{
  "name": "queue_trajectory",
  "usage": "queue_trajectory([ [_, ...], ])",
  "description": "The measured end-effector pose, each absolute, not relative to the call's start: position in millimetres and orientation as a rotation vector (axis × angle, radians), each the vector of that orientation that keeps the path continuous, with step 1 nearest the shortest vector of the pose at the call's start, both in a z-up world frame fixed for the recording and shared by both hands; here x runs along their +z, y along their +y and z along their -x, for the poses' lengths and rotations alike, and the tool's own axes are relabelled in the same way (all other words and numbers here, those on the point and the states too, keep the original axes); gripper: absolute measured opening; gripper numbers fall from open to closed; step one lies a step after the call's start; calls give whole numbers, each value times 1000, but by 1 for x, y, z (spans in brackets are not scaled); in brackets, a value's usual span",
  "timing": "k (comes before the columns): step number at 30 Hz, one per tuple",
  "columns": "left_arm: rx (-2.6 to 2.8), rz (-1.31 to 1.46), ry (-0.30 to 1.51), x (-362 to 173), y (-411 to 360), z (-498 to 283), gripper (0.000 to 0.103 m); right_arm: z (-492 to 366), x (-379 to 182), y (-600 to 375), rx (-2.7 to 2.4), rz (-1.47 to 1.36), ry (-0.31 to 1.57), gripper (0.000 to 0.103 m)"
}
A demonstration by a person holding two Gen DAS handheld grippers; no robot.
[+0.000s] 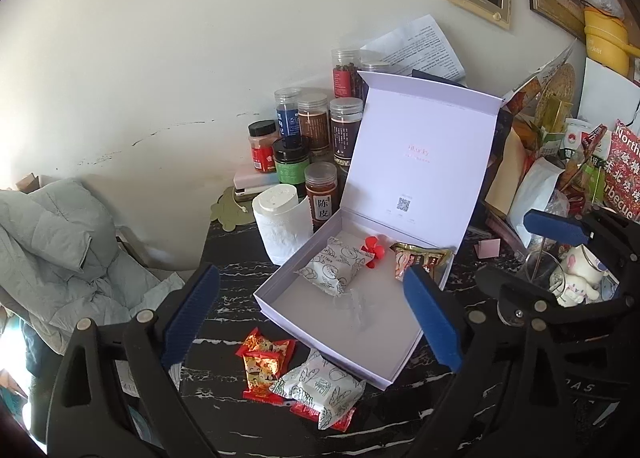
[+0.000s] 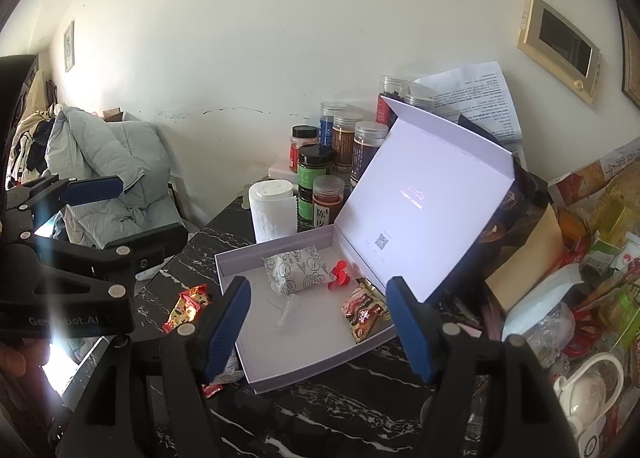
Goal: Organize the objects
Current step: 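Withdraw both grippers from the box toward the snacks on the table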
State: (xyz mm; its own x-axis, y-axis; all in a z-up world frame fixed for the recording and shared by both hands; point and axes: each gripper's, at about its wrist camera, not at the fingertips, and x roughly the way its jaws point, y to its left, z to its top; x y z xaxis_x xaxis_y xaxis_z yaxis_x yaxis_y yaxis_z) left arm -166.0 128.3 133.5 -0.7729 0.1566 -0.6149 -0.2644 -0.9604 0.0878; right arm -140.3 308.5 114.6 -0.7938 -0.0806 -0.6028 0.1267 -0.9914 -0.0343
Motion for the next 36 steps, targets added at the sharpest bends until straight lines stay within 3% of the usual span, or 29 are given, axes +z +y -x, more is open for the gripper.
queue_trajectory([
  [18,2802,956,195,121,96,106,95,87,89,279,-2786,-963,43,73],
  [36,2777,1110,96,53,52,99,95,93,23,243,-2655,-1052,2,73],
])
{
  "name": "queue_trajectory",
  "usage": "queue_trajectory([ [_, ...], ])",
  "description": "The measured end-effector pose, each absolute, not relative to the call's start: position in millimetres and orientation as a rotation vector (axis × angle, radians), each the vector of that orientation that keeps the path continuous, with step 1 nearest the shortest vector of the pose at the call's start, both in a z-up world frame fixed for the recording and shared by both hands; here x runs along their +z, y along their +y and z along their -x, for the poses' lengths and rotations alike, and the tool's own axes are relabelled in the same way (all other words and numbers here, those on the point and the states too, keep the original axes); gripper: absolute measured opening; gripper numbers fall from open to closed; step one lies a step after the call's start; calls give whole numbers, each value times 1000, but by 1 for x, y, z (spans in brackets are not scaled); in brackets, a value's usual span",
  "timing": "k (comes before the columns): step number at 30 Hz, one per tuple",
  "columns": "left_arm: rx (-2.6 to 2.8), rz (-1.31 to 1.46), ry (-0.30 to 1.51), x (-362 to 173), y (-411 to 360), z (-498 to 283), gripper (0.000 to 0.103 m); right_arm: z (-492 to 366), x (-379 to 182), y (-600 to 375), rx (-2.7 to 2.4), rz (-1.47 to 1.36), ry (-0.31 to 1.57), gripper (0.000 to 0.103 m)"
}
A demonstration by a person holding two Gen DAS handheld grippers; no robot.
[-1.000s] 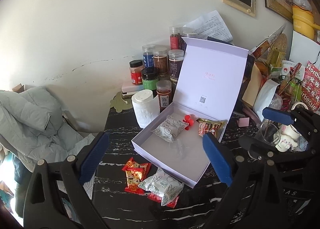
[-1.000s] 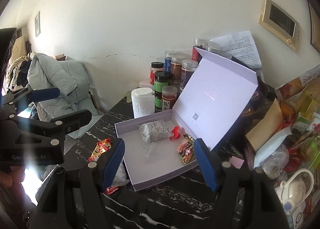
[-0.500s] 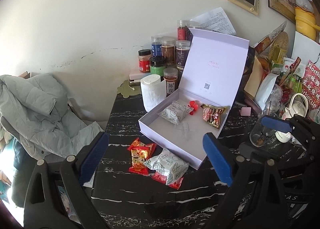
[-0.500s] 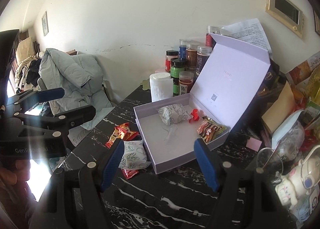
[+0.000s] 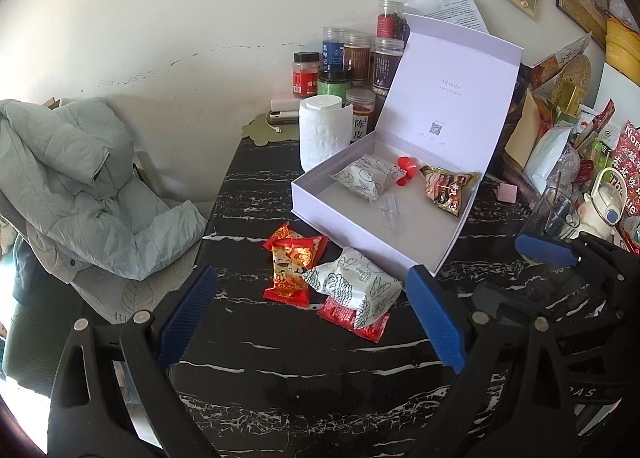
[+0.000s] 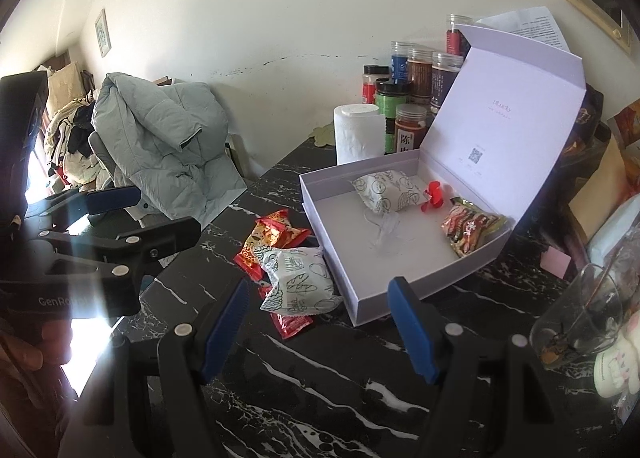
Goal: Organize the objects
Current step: 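Withdraw both grippers from the box toward the snacks on the table, then grasp the red cartoon candy bag with the left gripper while the right grasps the white pouch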
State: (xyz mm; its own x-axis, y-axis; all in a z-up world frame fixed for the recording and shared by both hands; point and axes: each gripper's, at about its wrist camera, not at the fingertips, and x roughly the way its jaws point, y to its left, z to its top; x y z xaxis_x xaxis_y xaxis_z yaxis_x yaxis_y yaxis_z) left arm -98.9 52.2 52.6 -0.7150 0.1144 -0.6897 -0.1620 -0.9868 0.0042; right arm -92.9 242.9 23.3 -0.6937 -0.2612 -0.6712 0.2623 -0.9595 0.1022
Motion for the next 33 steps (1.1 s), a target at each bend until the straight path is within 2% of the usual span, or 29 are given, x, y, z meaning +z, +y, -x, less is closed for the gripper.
queue_trajectory([
  [19,2741,1292,85,-15,24,129,95,135,-42,208,-2498,-1114,22,73],
  [33,2725,1365,91,-51,1,167,95,183,-77,180,-2449,-1190,137,73],
])
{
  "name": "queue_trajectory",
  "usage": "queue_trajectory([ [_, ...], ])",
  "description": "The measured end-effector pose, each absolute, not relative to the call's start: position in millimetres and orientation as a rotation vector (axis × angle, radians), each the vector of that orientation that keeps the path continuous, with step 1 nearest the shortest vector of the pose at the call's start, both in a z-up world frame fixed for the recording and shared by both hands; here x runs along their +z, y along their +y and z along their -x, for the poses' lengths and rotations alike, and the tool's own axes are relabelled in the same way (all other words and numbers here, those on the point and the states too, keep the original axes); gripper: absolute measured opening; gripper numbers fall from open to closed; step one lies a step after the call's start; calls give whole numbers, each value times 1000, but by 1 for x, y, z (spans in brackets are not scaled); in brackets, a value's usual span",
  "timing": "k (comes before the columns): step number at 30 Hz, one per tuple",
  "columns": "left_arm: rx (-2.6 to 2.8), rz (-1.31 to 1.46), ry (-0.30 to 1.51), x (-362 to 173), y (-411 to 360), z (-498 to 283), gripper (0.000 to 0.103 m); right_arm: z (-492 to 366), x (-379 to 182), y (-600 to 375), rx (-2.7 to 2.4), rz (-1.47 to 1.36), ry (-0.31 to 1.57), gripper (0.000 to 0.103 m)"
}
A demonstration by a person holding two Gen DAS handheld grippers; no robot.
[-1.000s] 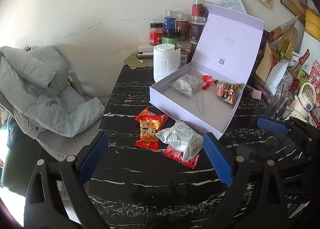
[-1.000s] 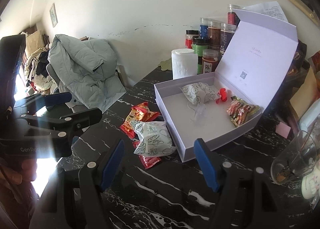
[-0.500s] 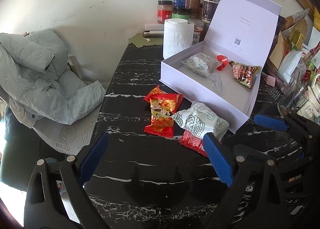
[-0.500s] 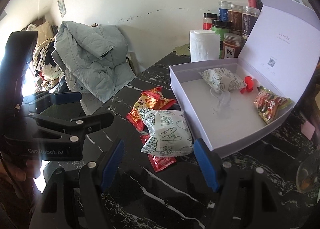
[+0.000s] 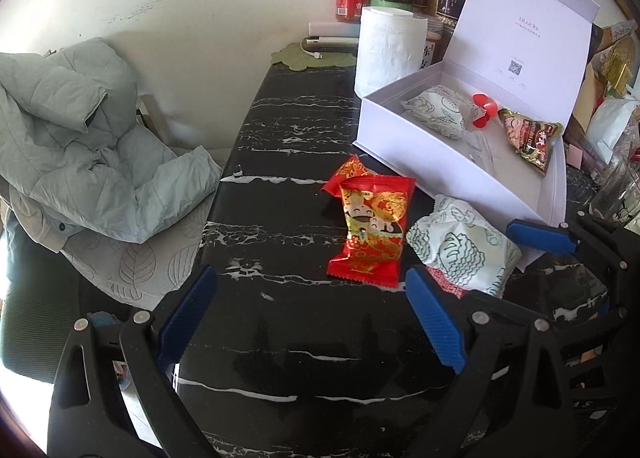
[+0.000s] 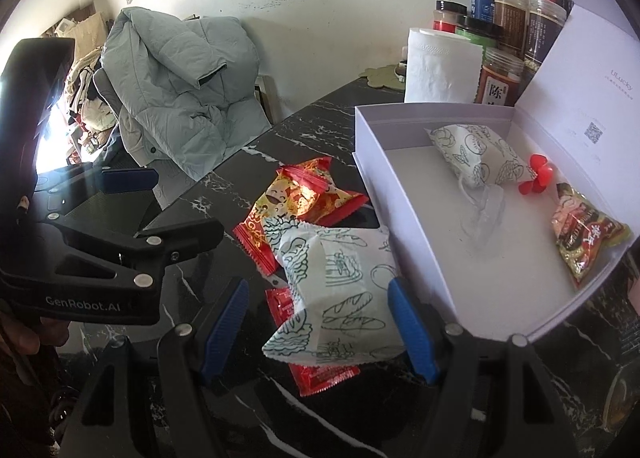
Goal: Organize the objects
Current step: 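Grasp the red cartoon candy bag with the left gripper while the right grasps the white pouch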
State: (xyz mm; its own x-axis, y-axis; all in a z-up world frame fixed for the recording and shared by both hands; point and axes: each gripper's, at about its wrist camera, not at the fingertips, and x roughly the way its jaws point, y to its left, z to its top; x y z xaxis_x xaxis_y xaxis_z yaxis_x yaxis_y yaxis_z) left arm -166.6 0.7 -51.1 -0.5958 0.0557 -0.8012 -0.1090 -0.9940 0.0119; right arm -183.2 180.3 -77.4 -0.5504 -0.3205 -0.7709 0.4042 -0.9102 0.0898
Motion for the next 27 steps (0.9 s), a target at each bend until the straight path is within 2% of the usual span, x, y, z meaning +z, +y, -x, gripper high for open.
queue_trajectory([
  [8,2686,1394,71,-67,-7,184,95,194,-85,168,-2475,-1187,252,73],
  [9,2682,1392,76,-69,-7,185,95,193,-85,168,-2480,-1185,261,71],
  [10,2679,1391,82,-70,-7,186,95,193,-85,168,-2493,-1187,270,61],
  [13,2660,1390,81,-72,-5,190,95,191,-85,174,-2503,-1196,261,54],
  [27,2617,1328,114,-79,23,210,95,158,-84,193,-2505,-1218,254,53],
])
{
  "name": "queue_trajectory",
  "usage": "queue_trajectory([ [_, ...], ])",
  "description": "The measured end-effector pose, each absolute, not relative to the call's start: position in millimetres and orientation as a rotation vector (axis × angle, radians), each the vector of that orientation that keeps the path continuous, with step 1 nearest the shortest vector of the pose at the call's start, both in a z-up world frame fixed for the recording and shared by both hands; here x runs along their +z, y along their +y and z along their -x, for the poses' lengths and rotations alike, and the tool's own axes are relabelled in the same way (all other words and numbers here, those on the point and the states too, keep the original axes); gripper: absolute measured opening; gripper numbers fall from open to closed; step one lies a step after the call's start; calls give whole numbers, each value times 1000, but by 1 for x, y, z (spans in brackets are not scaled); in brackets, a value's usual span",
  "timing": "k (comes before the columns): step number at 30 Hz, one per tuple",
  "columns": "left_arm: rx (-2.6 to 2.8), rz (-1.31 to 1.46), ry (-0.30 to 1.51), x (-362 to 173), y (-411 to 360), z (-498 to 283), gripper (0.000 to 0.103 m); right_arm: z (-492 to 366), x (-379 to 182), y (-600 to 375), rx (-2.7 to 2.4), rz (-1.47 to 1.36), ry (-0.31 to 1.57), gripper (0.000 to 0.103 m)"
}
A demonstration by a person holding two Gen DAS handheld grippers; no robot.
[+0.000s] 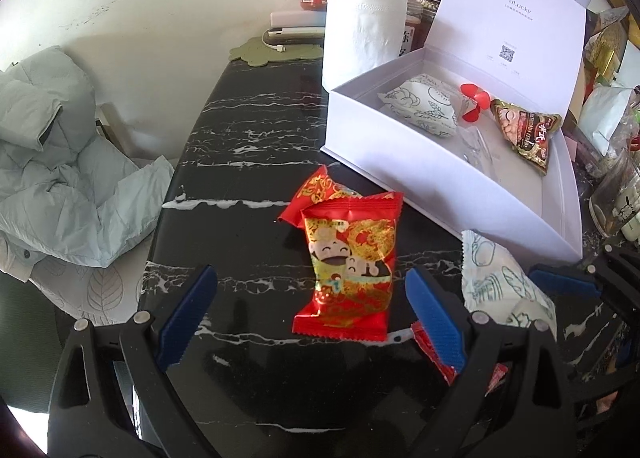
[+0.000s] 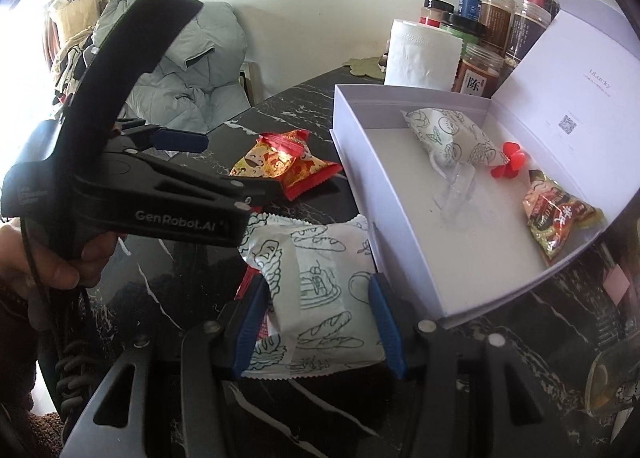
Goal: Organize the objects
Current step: 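Grasp the red cartoon candy bag with the left gripper while the right grasps the white pouch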
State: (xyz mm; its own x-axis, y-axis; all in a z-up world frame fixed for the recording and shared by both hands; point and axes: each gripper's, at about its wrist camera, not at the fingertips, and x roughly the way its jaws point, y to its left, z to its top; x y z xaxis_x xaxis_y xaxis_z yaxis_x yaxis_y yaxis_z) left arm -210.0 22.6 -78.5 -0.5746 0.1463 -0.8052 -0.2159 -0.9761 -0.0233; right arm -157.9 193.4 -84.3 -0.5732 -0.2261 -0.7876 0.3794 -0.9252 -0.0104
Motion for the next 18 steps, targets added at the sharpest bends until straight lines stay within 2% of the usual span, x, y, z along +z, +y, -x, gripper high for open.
queue_trajectory([
  [8,2590,1324,124,-89,34,217,94,150,-85,202,-2509,-1205,218,54],
  [12,2555,1332,93,-97,32,217,76,155,-90,201,-2501,-1230,212,64],
  [13,2571,1319,118,-96,33,215,65,157,-92,201,-2499,-1234,208,65],
  [15,2583,1310,156,-97,36,213,53,158,-95,200,-2497,-1234,206,65],
  [18,2571,1302,156,-96,37,210,43,157,-96,199,-2501,-1230,207,65],
])
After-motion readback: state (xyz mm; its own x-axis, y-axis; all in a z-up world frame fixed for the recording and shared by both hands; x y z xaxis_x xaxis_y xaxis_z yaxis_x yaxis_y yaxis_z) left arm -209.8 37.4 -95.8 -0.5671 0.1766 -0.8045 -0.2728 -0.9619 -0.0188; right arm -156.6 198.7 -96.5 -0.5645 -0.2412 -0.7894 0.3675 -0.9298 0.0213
